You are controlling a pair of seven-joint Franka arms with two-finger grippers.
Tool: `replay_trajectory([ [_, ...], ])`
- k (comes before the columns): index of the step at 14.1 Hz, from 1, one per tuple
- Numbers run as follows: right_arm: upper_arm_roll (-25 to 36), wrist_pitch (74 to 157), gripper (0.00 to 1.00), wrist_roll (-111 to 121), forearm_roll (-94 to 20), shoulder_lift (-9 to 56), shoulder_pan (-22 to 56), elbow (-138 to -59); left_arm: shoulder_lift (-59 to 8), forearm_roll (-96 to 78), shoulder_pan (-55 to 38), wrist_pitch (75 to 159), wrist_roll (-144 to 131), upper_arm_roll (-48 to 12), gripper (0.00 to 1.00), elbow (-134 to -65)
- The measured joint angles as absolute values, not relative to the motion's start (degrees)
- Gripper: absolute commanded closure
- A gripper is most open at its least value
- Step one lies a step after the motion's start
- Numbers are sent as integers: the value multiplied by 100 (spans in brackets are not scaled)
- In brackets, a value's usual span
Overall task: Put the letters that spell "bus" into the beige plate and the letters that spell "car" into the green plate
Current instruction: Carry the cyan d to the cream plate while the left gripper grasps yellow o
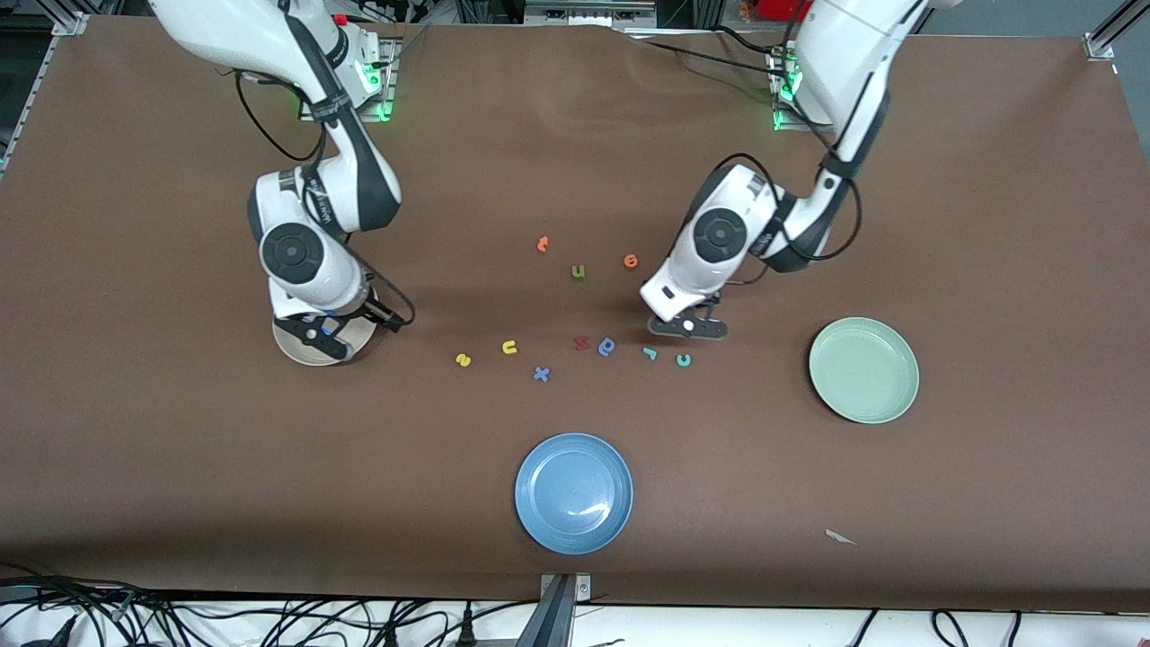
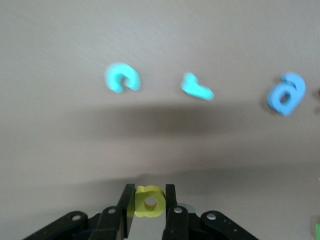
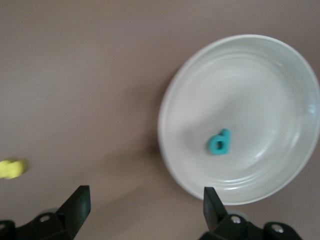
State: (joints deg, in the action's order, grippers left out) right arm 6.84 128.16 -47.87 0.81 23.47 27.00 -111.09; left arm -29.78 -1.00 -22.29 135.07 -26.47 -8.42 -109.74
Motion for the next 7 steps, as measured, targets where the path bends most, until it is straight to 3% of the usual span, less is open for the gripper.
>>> replay_trajectory([
  [3, 494, 12955, 3, -4881, -124, 2724, 2790, -10506, -2642, -87, -1623, 13237, -2307, -826, 92, -10944],
  [5, 405, 13163, 21, -4881, -173, 3234, 2906, -10032, -2555, 61, -1241, 13185, -1965, -784, 92, -10927],
  [7, 388, 13538, 25, -4882, -194, 3661, 3036, -9774, -2547, 481, -841, 13184, -1662, -736, 92, -10871],
])
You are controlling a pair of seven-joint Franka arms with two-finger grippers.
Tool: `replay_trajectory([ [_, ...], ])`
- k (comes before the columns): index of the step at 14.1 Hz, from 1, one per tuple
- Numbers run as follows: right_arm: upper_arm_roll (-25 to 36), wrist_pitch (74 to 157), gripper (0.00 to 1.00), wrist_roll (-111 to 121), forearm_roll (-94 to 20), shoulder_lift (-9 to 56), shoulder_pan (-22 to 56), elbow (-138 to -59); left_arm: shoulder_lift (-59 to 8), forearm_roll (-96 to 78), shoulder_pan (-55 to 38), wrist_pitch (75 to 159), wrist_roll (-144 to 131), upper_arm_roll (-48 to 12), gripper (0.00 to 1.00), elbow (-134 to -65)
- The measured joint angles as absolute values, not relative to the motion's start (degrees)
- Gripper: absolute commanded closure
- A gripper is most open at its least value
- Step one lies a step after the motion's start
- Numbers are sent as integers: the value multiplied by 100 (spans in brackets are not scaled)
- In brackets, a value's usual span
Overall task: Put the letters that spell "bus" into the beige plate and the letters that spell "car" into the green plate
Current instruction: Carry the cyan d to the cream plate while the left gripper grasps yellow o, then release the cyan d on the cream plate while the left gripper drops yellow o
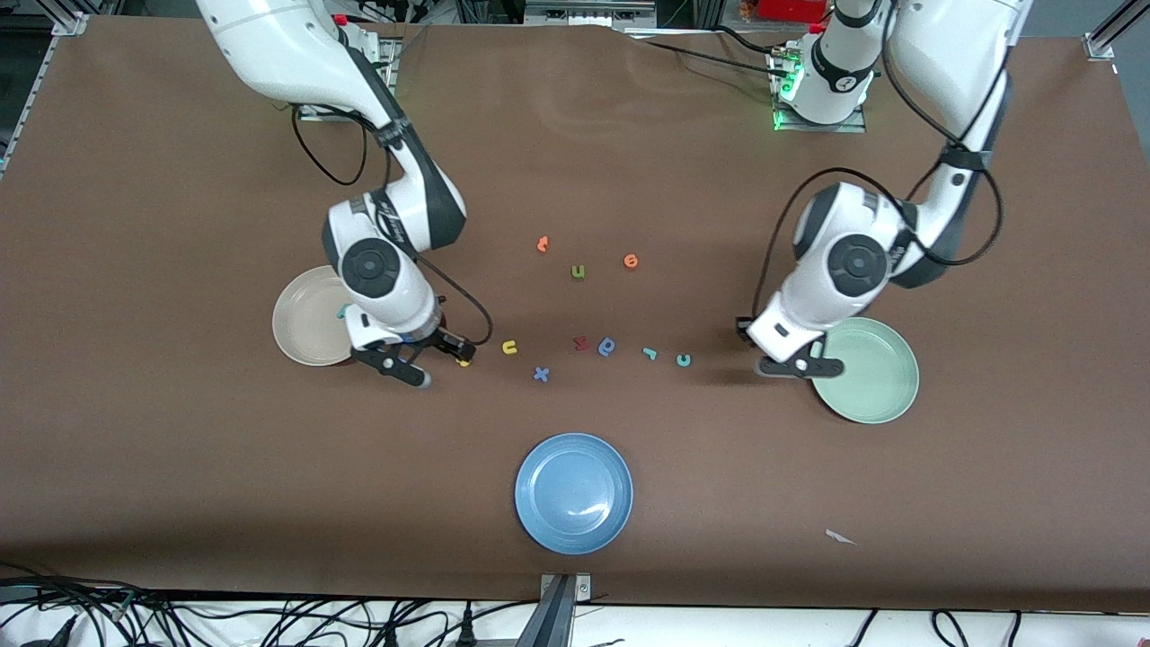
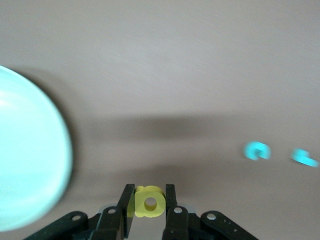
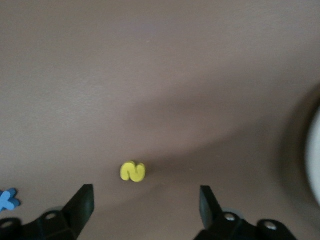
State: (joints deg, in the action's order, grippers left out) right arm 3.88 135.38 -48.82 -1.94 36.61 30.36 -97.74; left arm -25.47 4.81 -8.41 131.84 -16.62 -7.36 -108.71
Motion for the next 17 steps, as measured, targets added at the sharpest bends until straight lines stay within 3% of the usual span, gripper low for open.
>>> replay_trajectory([
  [3, 386, 13941, 27, -4882, -196, 4061, 3084, -9706, -2580, 1069, -256, 13154, -1213, -720, 92, -10850],
  [4, 385, 14019, 32, -4882, -196, 4143, 3100, -9698, -2632, 1123, -88, 13151, -1008, -718, 92, -10850],
  [5, 384, 14051, 42, -4882, -196, 4186, 3115, -9690, -2702, 1131, 49, 13151, -793, -716, 90, -10849],
  [6, 384, 14055, 59, -4882, -197, 4195, 3124, -9680, -2781, 1134, 160, 13156, -580, -715, 86, -10844],
  [7, 384, 14055, 73, -4882, -197, 4194, 3128, -9667, -2868, 1139, 260, 13167, -351, -714, 57, -10820],
  [8, 384, 14055, 78, -4882, -197, 4194, 3129, -9655, -2952, 1144, 342, 13170, -146, -713, 15, -10772],
  [9, 384, 14053, 82, -4879, -197, 4192, 3129, -9646, -3031, 1147, 409, 13170, 12, -713, 0, -10712],
  [14, 435, 13961, 83, -4857, -197, 4145, 3116, -9604, -3151, 1085, 419, 13165, -160, -803, 0, -10285],
  [17, 631, 13292, 83, -4361, -198, 3874, 3027, -9572, -3265, 680, 31, 13165, -844, -897, 0, -10041],
])
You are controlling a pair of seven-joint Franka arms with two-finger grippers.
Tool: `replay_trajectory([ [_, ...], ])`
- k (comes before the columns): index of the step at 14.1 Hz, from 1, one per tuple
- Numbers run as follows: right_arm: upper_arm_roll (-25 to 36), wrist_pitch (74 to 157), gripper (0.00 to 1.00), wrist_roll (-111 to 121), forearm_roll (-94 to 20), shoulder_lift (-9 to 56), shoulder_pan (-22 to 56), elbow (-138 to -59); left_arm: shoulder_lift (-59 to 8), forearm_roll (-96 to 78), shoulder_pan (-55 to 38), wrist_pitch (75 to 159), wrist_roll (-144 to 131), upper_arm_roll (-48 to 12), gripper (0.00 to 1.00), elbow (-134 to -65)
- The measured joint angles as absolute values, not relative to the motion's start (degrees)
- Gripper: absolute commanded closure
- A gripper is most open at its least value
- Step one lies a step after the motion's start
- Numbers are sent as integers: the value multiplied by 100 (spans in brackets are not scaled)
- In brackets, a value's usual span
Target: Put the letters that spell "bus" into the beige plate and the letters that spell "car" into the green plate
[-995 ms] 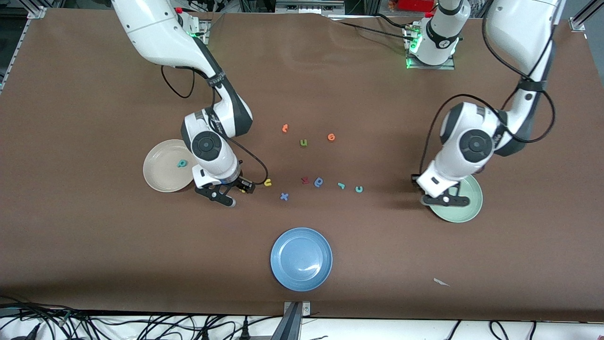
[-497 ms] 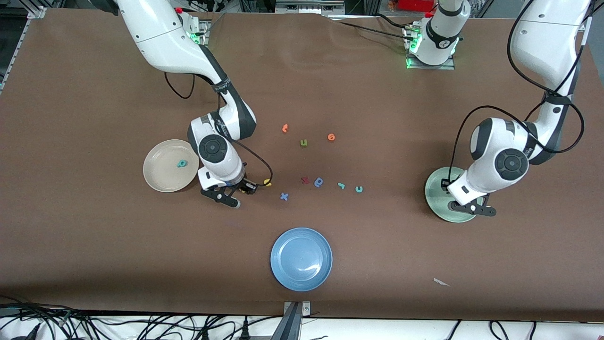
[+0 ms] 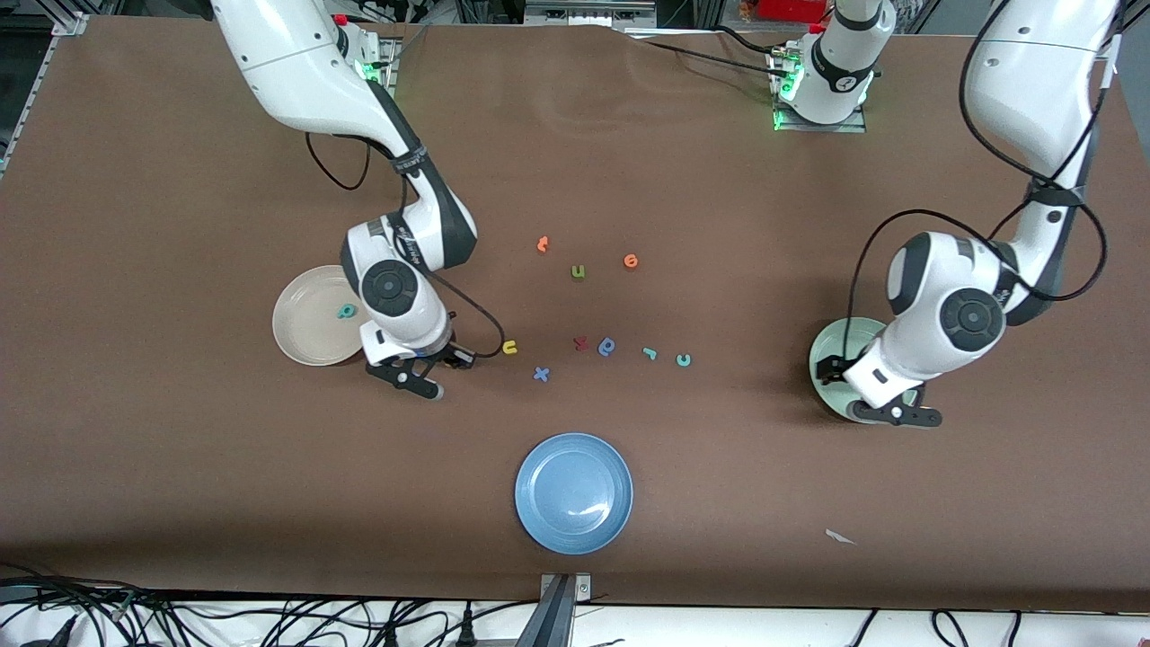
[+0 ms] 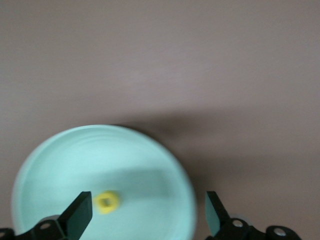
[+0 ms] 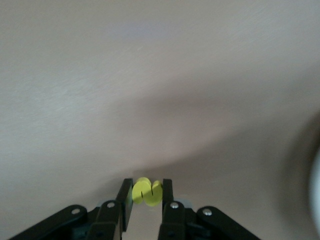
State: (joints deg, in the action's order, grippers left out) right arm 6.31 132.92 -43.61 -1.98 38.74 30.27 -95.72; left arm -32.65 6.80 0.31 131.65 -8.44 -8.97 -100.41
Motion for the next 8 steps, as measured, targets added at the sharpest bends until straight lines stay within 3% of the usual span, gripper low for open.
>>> replay_trajectory([
  [3, 1028, 13007, 83, -3588, -206, 3456, 2948, -9902, -3597, 571, -719, 13165, -1980, -911, 0, -9717],
  [8, 1877, 12981, 82, -1809, -294, 2568, 2894, -11297, -3981, 567, -1444, 13165, -2836, -917, 1, -9353],
])
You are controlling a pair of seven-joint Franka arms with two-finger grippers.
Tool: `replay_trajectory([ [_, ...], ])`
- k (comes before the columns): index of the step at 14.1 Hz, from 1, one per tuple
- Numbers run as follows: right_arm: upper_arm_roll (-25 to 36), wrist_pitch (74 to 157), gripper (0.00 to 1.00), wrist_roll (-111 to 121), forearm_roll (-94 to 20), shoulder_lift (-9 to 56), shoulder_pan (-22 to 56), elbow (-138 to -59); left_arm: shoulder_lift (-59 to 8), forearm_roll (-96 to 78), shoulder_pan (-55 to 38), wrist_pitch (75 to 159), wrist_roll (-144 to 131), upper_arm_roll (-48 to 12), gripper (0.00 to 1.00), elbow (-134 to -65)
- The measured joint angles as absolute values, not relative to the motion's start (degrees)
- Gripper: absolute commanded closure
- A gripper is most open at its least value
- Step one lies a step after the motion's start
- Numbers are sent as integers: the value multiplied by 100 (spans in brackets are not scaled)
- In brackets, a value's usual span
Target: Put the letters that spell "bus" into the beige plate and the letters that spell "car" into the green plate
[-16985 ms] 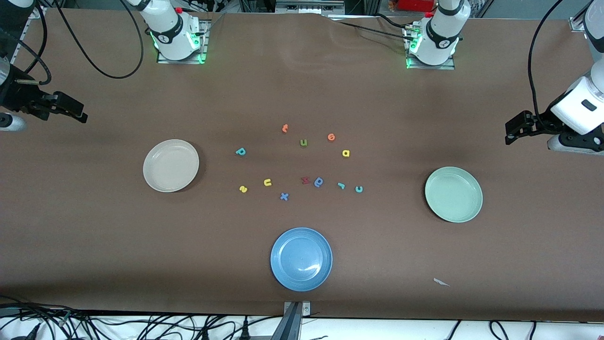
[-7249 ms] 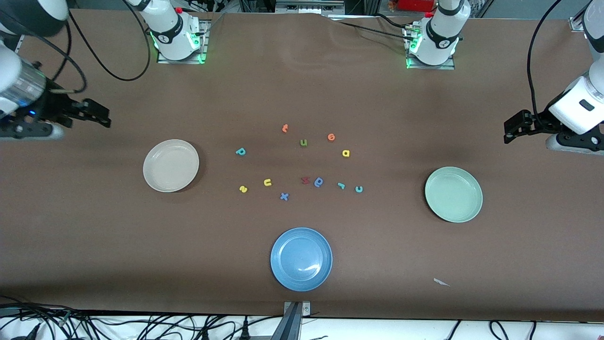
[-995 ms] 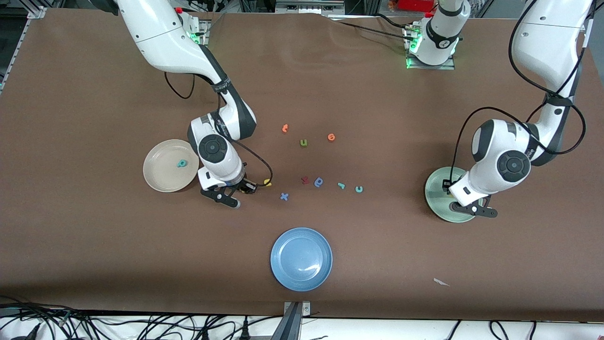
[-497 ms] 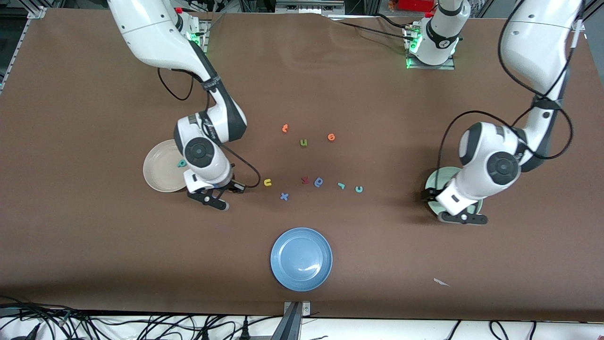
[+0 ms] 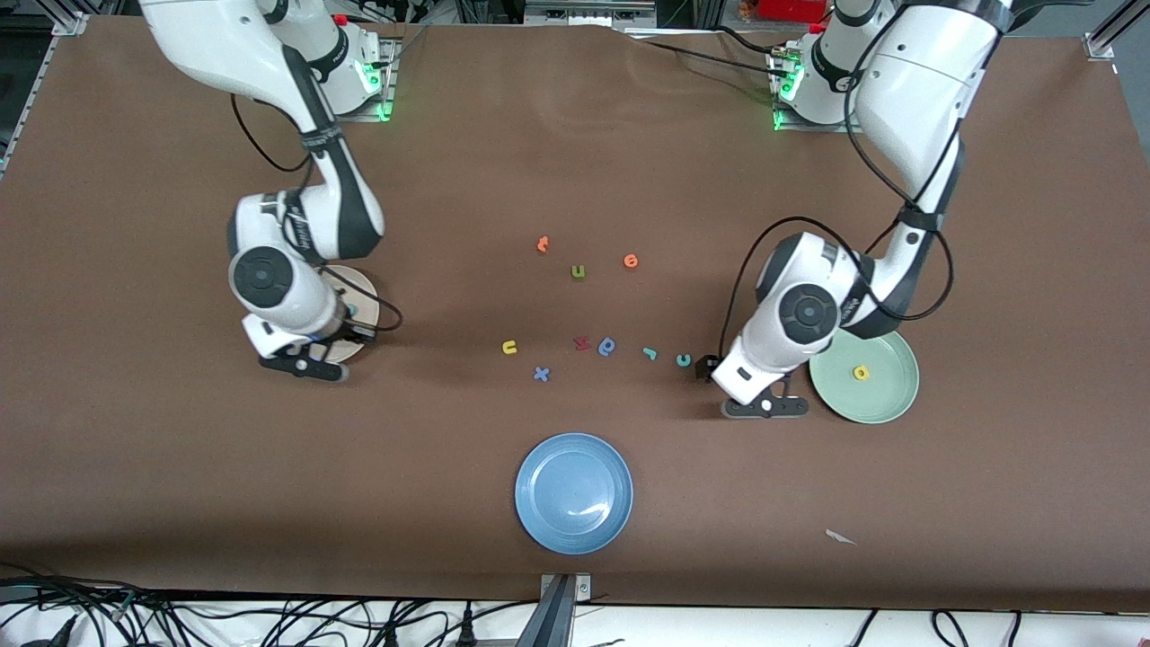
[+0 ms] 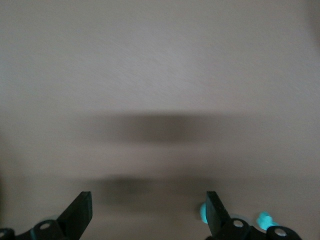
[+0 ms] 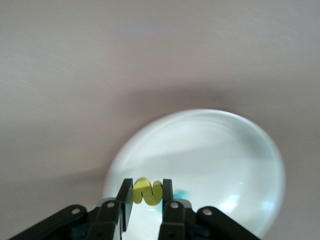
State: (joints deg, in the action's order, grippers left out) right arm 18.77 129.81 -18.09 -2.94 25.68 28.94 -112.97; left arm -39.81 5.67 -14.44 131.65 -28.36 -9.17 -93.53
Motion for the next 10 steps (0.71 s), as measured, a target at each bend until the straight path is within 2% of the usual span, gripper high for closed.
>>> replay_trajectory([
  [1, 2058, 12981, 82, -1469, -449, 2490, 2876, -11512, -4044, 567, -1558, 13165, -3000, -916, 2, -9337],
  [2, 2184, 12992, 76, -1187, -615, 2455, 2844, -11715, -4111, 567, -1659, 13165, -3131, -916, 5, -9328],
  [3, 2231, 13024, 64, -1044, -710, 2451, 2806, -11893, -4165, 567, -1730, 13165, -3205, -916, 6, -9313],
  [4, 2237, 13064, 24, -1013, -737, 2457, 2767, -12058, -4205, 567, -1786, 13165, -3261, -916, 9, -9300],
  [5, 2237, 13099, 0, -1013, -742, 2463, 2748, -12181, -4230, 567, -1820, 13168, -3299, -915, 13, -9290],
  [10, 2181, 13102, 0, -1016, -772, 2425, 2764, -12192, -4319, 567, -1889, 13178, -3448, -915, 32, -9266],
])
